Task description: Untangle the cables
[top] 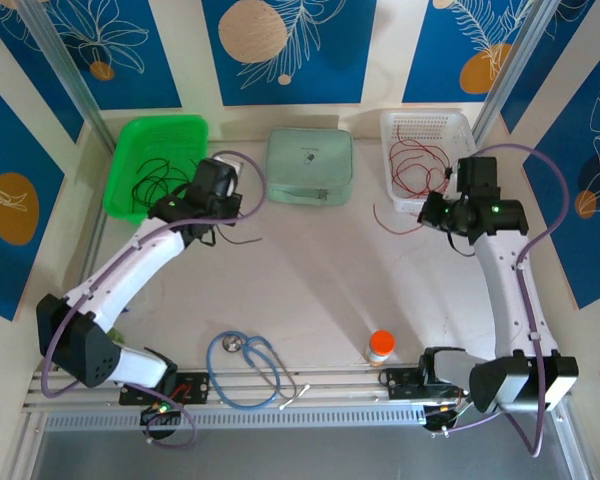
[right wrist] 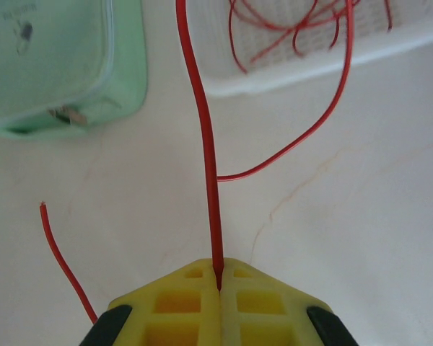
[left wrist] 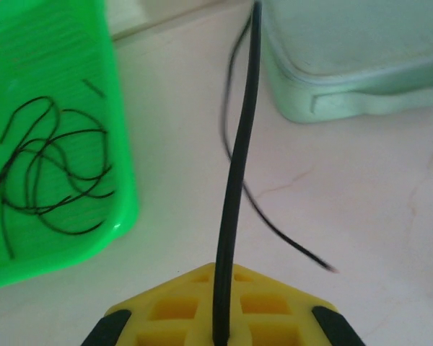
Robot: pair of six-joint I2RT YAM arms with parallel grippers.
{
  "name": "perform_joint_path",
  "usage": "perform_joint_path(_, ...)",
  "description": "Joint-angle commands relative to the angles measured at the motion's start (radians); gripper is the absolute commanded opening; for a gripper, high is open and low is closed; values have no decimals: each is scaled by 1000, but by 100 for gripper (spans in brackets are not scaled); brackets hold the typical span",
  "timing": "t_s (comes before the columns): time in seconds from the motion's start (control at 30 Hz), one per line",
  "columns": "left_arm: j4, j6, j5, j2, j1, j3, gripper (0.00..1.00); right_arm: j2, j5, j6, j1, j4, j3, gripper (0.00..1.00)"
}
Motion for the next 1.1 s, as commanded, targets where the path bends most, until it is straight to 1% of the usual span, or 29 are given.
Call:
perform_joint_path(0.0,-119,-37,-13,-25,49,66,0,66,-12,16,-32,65,74,0)
perform_joint_path(0.17,-140,-42,23,-20,108,127,0,193,23,28,-88,166,163,0)
perform_joint_path(0.3,-130,-52,54,-23,117,129,0,306,53,39,-124,246,219,0)
perform_joint_path(0.43,-115,-66,107,-31,118,110,0,461,53,54,-154,287,310,0)
perform_joint_path(0.57,-107,-73,141,-43,117,92,0,628,70,50,-163,293,426,0)
perform_joint_path(0.77,-116,-66,162,-67,117,84,0,826,90,48,-160,287,573,0)
perform_joint_path(0.87,-127,-66,172,-78,116,88,0,910,103,41,-157,252,649,0)
perform_joint_path(1.07,-138,-68,178,-90,116,94,0,1034,83,38,-147,160,767,0)
